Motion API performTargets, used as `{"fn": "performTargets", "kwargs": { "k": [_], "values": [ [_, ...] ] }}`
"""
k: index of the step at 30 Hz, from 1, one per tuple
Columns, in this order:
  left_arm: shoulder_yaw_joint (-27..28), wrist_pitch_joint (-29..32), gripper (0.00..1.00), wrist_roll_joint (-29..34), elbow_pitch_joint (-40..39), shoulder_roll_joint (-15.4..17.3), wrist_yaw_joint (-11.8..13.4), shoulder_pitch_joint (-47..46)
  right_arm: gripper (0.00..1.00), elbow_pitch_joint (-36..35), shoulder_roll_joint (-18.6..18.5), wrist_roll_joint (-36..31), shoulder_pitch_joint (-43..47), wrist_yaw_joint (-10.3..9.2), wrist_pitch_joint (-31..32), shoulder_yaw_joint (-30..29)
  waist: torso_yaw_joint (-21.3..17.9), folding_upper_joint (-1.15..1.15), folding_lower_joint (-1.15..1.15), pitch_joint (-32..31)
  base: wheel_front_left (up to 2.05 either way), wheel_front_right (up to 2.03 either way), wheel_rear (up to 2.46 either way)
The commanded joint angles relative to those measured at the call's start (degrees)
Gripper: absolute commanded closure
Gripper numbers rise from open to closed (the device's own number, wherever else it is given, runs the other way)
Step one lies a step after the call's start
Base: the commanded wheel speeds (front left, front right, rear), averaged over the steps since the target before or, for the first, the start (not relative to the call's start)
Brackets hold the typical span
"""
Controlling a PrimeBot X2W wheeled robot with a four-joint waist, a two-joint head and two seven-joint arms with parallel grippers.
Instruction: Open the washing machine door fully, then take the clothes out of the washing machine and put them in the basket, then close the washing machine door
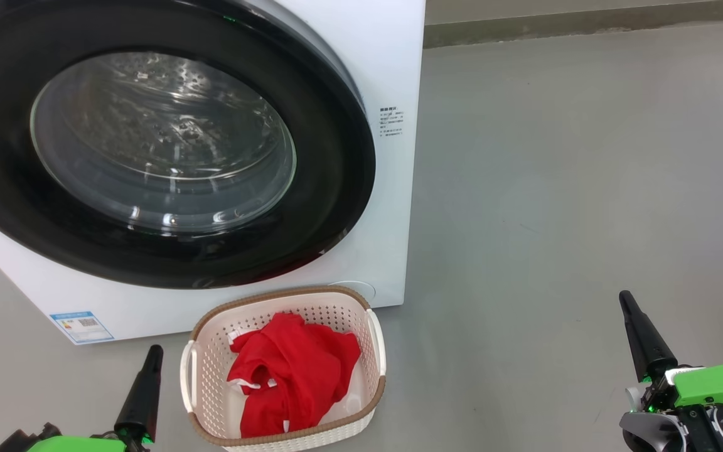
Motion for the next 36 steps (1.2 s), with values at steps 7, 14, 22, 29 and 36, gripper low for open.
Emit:
{"fn": "performTargets", "kwargs": {
  "k": [7,14,22,29,36],
  "values": [
    [1.5,0.3,1.0,-0.4,-1.2,0.5,-0.4,-2.3,1.0,-1.4,-0.5,-0.1,-2.4,-0.04,0.4,0.7,0.0,0.0,0.0,0.0,0.0,0.0,0.0],
    [1.5,0.3,1.0,-0.4,-1.2,0.5,-0.4,-2.3,1.0,-1.4,-0.5,-0.1,-2.4,-0.04,0.4,0.7,0.0,0.0,0.0,0.0,0.0,0.0,0.0],
    [1.5,0.3,1.0,-0.4,-1.2,0.5,-0.4,-2.3,1.0,-1.4,-0.5,-0.1,-2.4,-0.04,0.4,0.7,0.0,0.0,0.0,0.0,0.0,0.0,0.0],
    [1.5,0.3,1.0,-0.4,-1.2,0.5,-0.4,-2.3,1.0,-1.4,-0.5,-0.1,-2.4,-0.04,0.4,0.7,0.0,0.0,0.0,0.0,0.0,0.0,0.0],
    [1.5,0.3,1.0,-0.4,-1.2,0.5,-0.4,-2.3,1.0,-1.4,-0.5,-0.1,-2.4,-0.04,0.4,0.7,0.0,0.0,0.0,0.0,0.0,0.0,0.0]
  ]
}}
